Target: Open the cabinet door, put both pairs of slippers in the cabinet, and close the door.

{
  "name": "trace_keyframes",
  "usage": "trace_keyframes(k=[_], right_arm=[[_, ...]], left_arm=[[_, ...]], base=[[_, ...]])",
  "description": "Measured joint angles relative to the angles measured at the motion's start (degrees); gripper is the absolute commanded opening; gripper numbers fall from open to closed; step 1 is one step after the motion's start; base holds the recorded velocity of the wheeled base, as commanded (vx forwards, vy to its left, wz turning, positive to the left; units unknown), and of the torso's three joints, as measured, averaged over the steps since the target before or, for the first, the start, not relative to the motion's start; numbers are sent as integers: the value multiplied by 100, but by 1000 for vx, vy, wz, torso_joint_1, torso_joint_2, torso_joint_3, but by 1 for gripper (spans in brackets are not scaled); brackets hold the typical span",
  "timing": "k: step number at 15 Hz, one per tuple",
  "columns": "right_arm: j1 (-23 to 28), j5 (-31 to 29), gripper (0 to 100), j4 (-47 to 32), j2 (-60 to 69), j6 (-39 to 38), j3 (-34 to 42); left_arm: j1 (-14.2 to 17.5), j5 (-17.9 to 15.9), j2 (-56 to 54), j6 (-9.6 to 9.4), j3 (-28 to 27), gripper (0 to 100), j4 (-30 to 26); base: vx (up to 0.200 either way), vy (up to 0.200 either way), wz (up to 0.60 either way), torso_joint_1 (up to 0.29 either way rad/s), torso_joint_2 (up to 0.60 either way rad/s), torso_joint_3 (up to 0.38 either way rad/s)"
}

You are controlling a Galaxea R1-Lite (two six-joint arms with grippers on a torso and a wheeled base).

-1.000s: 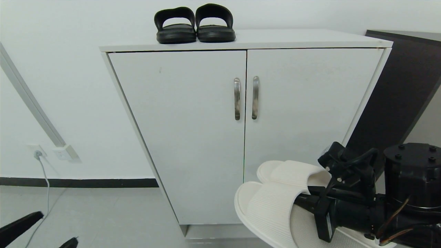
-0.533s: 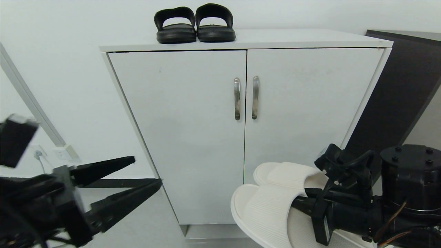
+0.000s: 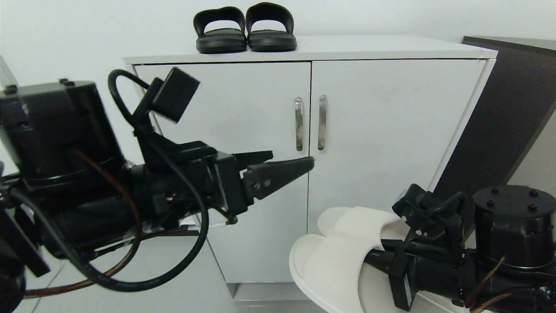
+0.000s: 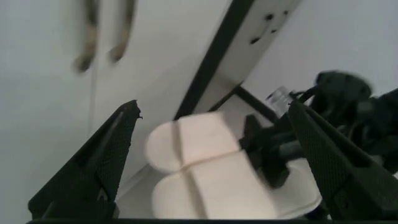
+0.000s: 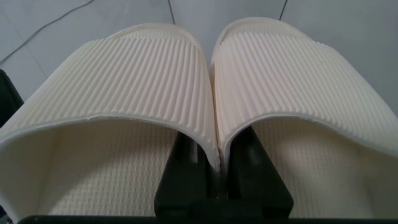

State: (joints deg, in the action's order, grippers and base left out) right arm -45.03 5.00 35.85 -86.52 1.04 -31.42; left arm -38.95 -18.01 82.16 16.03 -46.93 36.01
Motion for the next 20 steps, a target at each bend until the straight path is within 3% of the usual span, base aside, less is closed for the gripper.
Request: trace_keyframes(k=[3,5,7,14,20], right_arm=[[5,1,0,0,-13,-2,24],[5,-2,0,6,-20,-2,27],[9,0,0,6,-24,0,24],[27,-2,0,9,-24,0,20],[22,0,0,13,-22,0,22]], left_arm=[[-157,-172,667,215,-890,100,-24],[-228,-167,1069,402,-1354,100,-27],[-241,-85,1356,474,-1676,100,-32],[-219,750,1769,450,-2136,100,-27],[-226,1103,2236,283,-2633,100,-40]], base=[[0,0,0,0,0,0],[0,0,0,0,0,0],[0,0,0,0,0,0],[0,0,0,0,0,0],[0,0,0,0,0,0]])
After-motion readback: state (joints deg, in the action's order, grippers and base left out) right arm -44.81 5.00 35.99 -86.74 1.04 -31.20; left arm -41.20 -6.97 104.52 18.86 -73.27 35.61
